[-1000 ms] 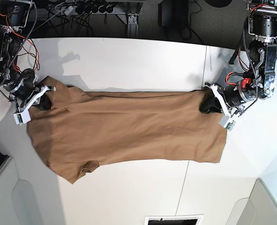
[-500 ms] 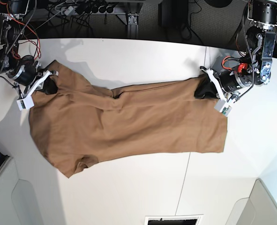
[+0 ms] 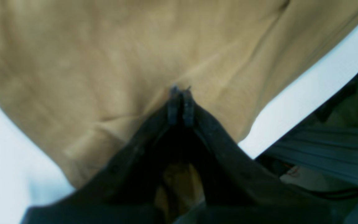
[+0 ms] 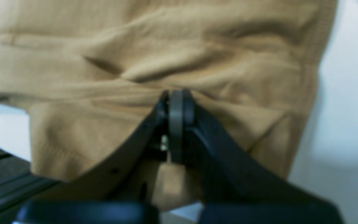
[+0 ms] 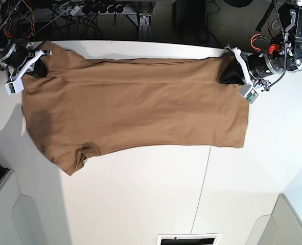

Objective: Layout the t-shirt on the table in an organized manner, then fold the t-shirt properly
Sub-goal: 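Regrasp the shirt edge with both grippers and pull it taut, then slide both grippers along the shirt edge toward the sleeves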

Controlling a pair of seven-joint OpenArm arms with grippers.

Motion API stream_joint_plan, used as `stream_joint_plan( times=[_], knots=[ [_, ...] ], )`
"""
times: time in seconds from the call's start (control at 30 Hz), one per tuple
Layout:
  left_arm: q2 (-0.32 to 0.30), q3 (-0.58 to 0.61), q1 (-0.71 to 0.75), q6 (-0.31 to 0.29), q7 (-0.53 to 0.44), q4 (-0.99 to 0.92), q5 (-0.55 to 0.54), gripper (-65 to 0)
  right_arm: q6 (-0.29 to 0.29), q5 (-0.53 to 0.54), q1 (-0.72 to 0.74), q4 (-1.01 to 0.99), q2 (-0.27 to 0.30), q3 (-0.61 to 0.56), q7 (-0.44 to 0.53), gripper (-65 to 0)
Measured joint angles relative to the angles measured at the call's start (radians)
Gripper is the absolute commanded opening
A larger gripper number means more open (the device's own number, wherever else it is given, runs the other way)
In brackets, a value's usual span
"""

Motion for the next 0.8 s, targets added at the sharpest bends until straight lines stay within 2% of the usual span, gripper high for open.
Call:
stream_joint_plan(
  times=[0.2, 0.27, 0.37, 0.43, 0.53, 0.63, 0.8],
  knots=[
    [0.0, -0.003, -0.014, 0.0, 0.001, 0.031, -0.018, -45.0, -0.004, 0.053, 0.022, -0.002, 0.011, 0.028, 0.003, -65.0],
    [0.0, -0.018, -0.026, 0.0, 0.002, 0.036, -0.018, -43.8, -0.004, 0.054, 0.056, -0.002, 0.011, 0.035, 0.004, -64.7],
    [0.0, -0.067, -0.041, 0.0, 0.0, 0.04, -0.022, -43.7, -0.003, 0.062, 0.108, -0.002, 0.011, 0.053, 0.01, -45.7],
    [0.001, -0.109, -0.054, 0.0, -0.003, 0.039, -0.018, -43.6, -0.005, 0.054, 0.143, -0.003, 0.011, 0.067, 0.019, -38.4],
    [-0.01, -0.145, -0.102, 0.01, -0.051, 0.032, -0.022, -38.3, -0.023, 0.023, 0.205, -0.012, 0.011, 0.074, 0.066, -37.0],
    [-0.019, -0.14, -0.183, 0.06, -0.068, -0.042, -0.023, -31.5, -0.034, -0.021, 0.31, -0.084, 0.01, 0.074, 0.087, -37.0],
    [-0.017, -0.092, -0.328, 0.083, -0.072, -0.298, -0.016, -31.4, -0.034, -0.033, 0.479, -0.357, 0.013, 0.076, 0.117, -36.9]
  ],
)
